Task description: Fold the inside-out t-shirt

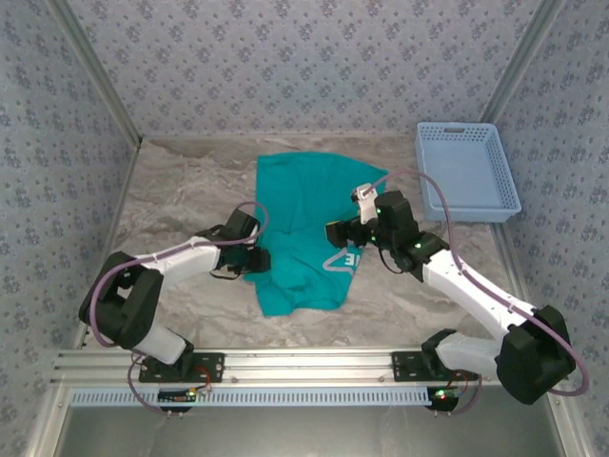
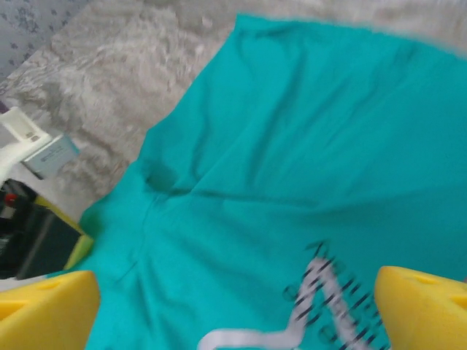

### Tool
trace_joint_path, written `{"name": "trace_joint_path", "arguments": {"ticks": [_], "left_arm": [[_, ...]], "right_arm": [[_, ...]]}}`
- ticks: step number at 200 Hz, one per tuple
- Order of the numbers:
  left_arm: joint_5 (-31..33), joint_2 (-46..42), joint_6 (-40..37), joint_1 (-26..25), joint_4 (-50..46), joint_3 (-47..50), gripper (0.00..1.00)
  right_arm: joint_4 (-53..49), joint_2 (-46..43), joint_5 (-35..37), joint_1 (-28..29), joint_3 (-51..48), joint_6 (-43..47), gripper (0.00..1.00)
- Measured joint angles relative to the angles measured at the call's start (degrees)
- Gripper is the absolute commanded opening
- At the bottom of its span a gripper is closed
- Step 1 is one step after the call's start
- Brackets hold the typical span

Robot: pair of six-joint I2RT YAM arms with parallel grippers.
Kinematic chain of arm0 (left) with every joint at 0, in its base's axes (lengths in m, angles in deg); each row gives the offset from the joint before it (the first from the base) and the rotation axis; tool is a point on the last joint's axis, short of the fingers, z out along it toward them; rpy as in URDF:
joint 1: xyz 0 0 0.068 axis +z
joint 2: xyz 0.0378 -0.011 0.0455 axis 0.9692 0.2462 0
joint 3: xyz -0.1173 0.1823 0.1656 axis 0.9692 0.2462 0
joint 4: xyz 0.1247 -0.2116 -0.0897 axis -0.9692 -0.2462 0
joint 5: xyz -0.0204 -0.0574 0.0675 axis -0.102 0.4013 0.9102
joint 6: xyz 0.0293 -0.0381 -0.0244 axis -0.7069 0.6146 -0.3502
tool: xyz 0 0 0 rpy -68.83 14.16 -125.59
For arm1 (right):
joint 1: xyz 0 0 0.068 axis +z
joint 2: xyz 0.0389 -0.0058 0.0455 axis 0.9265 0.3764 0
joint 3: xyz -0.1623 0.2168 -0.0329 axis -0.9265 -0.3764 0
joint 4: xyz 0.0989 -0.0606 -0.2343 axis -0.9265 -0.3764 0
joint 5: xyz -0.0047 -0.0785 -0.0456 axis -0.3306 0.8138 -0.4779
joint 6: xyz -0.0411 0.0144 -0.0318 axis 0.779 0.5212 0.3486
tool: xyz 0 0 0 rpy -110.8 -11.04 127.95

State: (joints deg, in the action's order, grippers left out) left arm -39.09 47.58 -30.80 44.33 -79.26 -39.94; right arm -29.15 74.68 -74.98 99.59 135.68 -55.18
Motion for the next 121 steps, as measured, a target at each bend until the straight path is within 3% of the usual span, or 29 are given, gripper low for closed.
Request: {"name": "trace_joint_path", "arguments": {"ticks": [30,47,52,76,121], "left_arm": [[-0.83,-4.50,-5.60,-3.54,-1.73,-1.49,0.59],[-3.52,-8.76,-11.10,-7.21,-1.16,-2.97,0.87],[-4.20,-9.60,-12.87,-8.52,-0.44,-3.63,0.91],[-7.21,-7.91,-19.23,-14.97,2.47,-8.13,0.89],[-10.19,10.08,-27.06,-23.67,4.22,-17.66,0.83]], "right_arm": [[-10.38,1.77,-2.29,0.42,-0.81,-14.08,0.84],[-16.00,2.08,-3.74,-1.16,-1.77,-20.11,0.86],[-17.75,2.08,-3.93,-1.90,-1.84,-21.46,0.87],[-24.15,1.79,-4.13,-8.07,-1.84,-26.10,0.90],[-25.99,-0.94,-6.62,-24.68,-3.34,-29.79,0.90]]}}
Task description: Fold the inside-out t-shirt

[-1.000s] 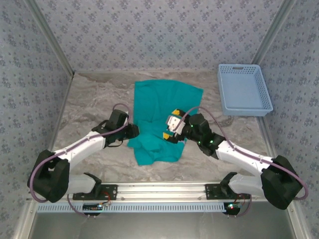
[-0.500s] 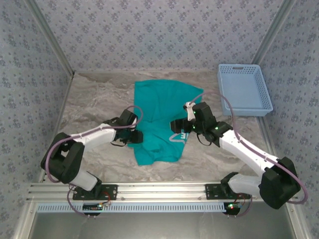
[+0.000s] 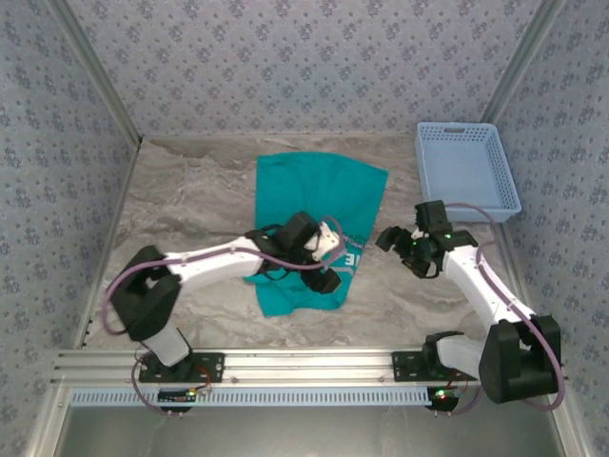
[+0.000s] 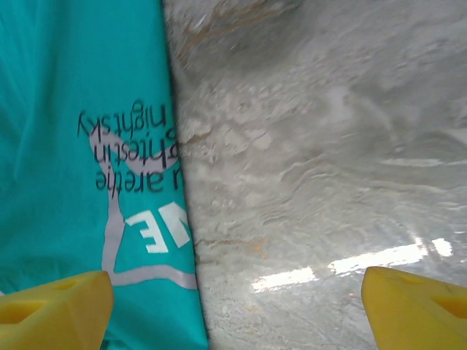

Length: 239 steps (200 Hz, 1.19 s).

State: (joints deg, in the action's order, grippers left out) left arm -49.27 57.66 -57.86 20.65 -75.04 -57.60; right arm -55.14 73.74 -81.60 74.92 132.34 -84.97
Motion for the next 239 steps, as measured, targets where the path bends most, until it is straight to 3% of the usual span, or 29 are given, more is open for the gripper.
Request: {"name": "trace_joint_path", "arguments": {"ticks": [46,63,80,104,144,179,207,239], "left_arm": [[6.12,9.92,-0.66,-6.99,-5.25,-7.43,0.73],[9.03,11.87,0.09,-8.31,-7.43,-8.96,0.63],[11.52,14.14,1.33,-9.20,-8.83,-10.27,0.46],[15.34,16.00,1.84,-10.10,-11.08,-13.51,0.00],[16.28,16.46,4.31,-9.18,-13.84,-16.83,0.00],[10.43,11.15,13.31,-0.15,-12.17,-18.84,0.00],[8.33,7.98,19.50,6.80,-9.22,-22.58,0.00],[6.23,7.78,23.43,8.55,-7.80,-26.32,0.00]], "right_arm": [[-0.09,-0.42,-4.70,-7.41,-0.17,1.18,0.90],[-0.26,-1.31,-6.21,-9.94,-0.31,2.16,0.89],[-0.48,-2.47,-7.37,-11.93,-0.55,3.30,0.88],[-0.68,-3.30,-8.79,-13.73,-0.66,4.42,0.87],[-0.42,-3.30,-11.89,-13.81,-1.33,5.68,0.87],[0.55,-2.84,-15.04,-8.24,-1.53,10.51,0.89],[4.79,-3.17,-15.74,1.55,-4.11,14.60,0.90],[12.76,-4.94,-15.41,15.78,-8.76,17.38,0.92]]}}
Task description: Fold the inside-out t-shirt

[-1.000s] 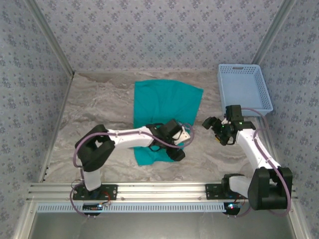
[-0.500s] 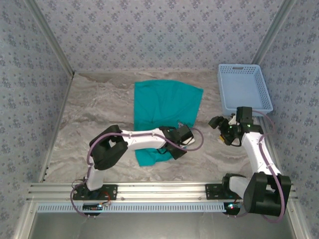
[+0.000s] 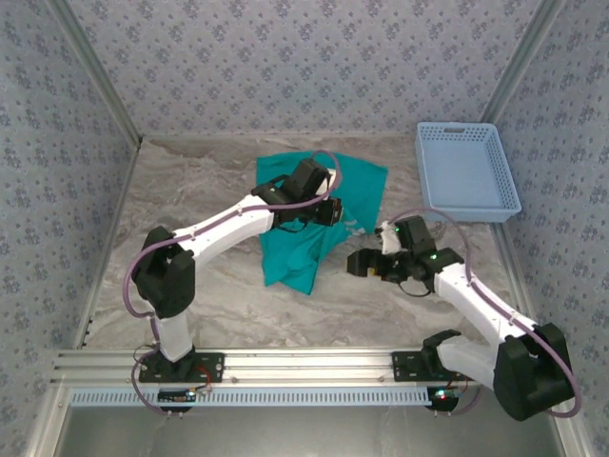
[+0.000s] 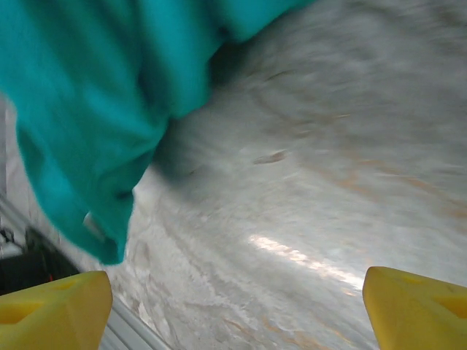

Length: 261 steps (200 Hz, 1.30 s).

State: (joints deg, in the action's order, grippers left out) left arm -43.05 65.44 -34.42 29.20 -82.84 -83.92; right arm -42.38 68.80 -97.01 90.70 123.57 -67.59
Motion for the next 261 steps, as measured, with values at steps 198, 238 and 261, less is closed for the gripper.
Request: {"name": "trace_joint_path", "arguments": {"ticks": [198,238,261], "left_arm": [[9.38,-10.58,7.26,13.25,-4.87,-12.50,0.00],[16.48,-19.82,11.13,12.37,-8.48,-20.57,0.00],[17.81,-25.59,13.53,10.36,-9.62,-20.92,0.00]], "right_arm": [[0.33,4.02,35.63,13.44,28.83,21.55,0.00],[-7.69,3.63,43.54,17.55,50.56,33.40,0.00],[-11.10,3.08,46.31,21.09,57.79,37.86,0.00]]}}
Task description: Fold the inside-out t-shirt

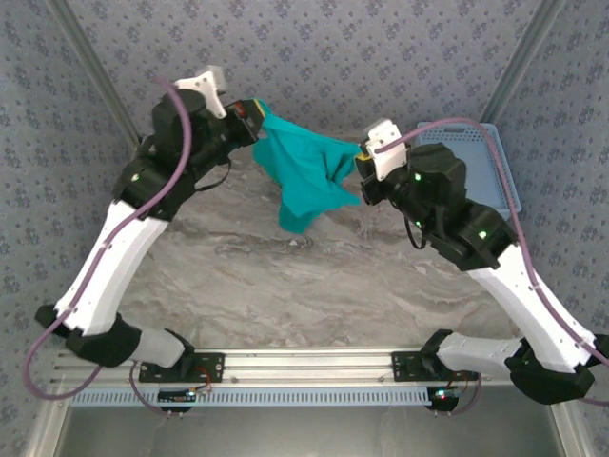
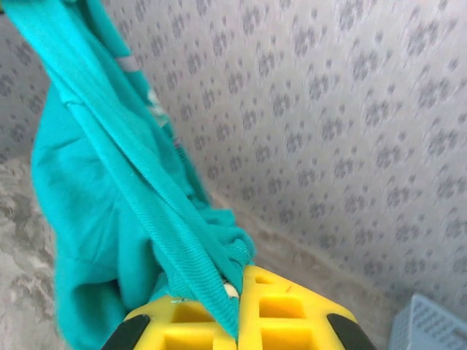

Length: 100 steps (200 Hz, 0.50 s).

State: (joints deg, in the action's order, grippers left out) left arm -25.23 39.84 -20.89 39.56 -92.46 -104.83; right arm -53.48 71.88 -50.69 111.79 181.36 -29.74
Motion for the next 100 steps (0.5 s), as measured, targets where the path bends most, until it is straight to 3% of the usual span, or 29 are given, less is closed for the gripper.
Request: {"name": "trace_joint_path", "arguments": {"ticks": [39,71,100], "left_arm": [[0.44,-5.51,2.25,-3.89,0.28,0.04,0.00],[2.71,-4.79,1.11,-4.74,0.31,-1.07,0.00],[7.02,-0.76,-3.56,-3.63,0.59,-6.36,0.00]], "right_arm": [[-3.32,-0.13,2.60,3.76,8.98,4.98,0.00],[-3.48,2.97,4.59,4.46,14.84,8.68,0.00],[-2.03,9.94,4.94,-0.42,19.71,10.27,0.00]]}}
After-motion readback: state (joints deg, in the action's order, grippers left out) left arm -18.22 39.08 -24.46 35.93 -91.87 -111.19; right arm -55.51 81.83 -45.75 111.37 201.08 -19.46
